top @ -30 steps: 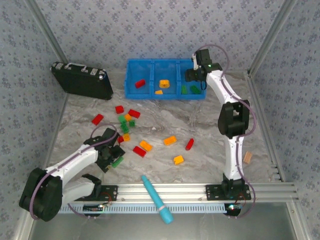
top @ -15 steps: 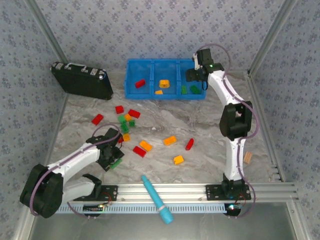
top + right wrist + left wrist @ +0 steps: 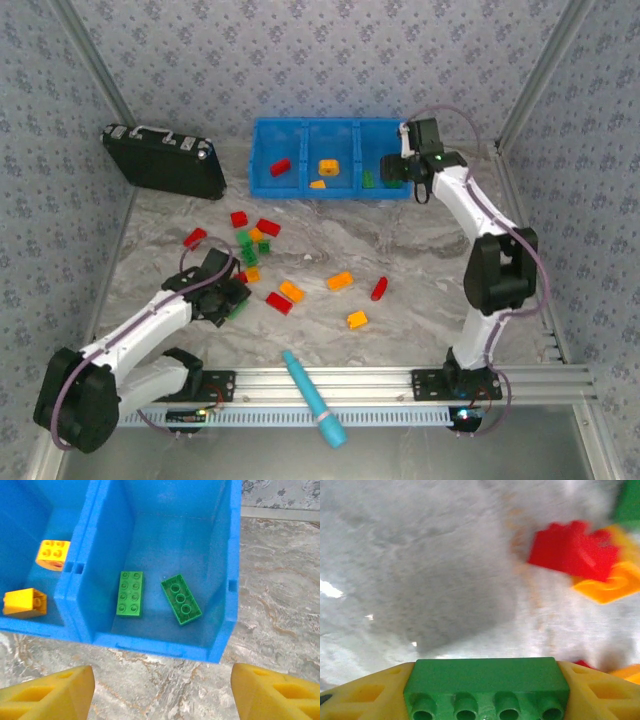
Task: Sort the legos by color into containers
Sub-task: Pick up the lego from the bottom-left of the table, then place the lego in the container.
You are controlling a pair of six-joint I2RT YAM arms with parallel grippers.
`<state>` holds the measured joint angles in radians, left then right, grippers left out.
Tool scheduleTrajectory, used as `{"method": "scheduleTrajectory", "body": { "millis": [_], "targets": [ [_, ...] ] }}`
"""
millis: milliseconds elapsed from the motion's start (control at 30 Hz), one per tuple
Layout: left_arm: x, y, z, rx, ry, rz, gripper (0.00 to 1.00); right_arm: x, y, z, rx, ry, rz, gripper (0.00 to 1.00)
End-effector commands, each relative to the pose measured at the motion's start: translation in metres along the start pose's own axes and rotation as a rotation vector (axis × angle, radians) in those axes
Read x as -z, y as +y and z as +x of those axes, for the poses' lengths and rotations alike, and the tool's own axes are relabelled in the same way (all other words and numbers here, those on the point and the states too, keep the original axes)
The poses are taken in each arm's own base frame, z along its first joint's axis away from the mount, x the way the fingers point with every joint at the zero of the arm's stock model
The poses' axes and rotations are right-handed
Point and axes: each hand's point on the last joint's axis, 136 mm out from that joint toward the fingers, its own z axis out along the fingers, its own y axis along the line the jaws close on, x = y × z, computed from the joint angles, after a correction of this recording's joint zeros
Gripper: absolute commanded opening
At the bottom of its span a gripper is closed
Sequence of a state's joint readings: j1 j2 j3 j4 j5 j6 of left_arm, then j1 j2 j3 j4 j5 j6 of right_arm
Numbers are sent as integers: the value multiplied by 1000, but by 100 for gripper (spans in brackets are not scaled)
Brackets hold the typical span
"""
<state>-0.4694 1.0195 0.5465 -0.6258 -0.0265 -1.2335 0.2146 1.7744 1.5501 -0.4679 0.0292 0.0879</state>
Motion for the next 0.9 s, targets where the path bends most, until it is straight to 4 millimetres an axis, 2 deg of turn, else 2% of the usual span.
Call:
{"method": "scheduleTrajectory", "body": {
  "millis": [0,167,267,433,533,633,767,867],
  "targets": [
    [25,-52,-20,-31,-50,165,56,29,-3,11,-54,-36,-23,74],
    [58,-106,-49,-47,-123,329,55,66,9,41,-112,-60,-122,74],
    [77,-143,-62,-56,-141,434,54,86,32,56,-138,-98,-253,75],
    [100,-207,-72,-11,-116,633,54,134,102,65,-65,-248,-568,78],
    [105,-235,-75,46,-78,730,54,161,139,71,33,-338,-659,77],
    [109,-256,-73,94,-38,793,54,177,161,74,95,-430,-676,77],
    [112,-274,-63,100,1,824,54,177,180,74,167,-495,-633,78],
    [115,-281,-56,108,28,838,54,178,205,71,193,-517,-712,79]
  ]
}}
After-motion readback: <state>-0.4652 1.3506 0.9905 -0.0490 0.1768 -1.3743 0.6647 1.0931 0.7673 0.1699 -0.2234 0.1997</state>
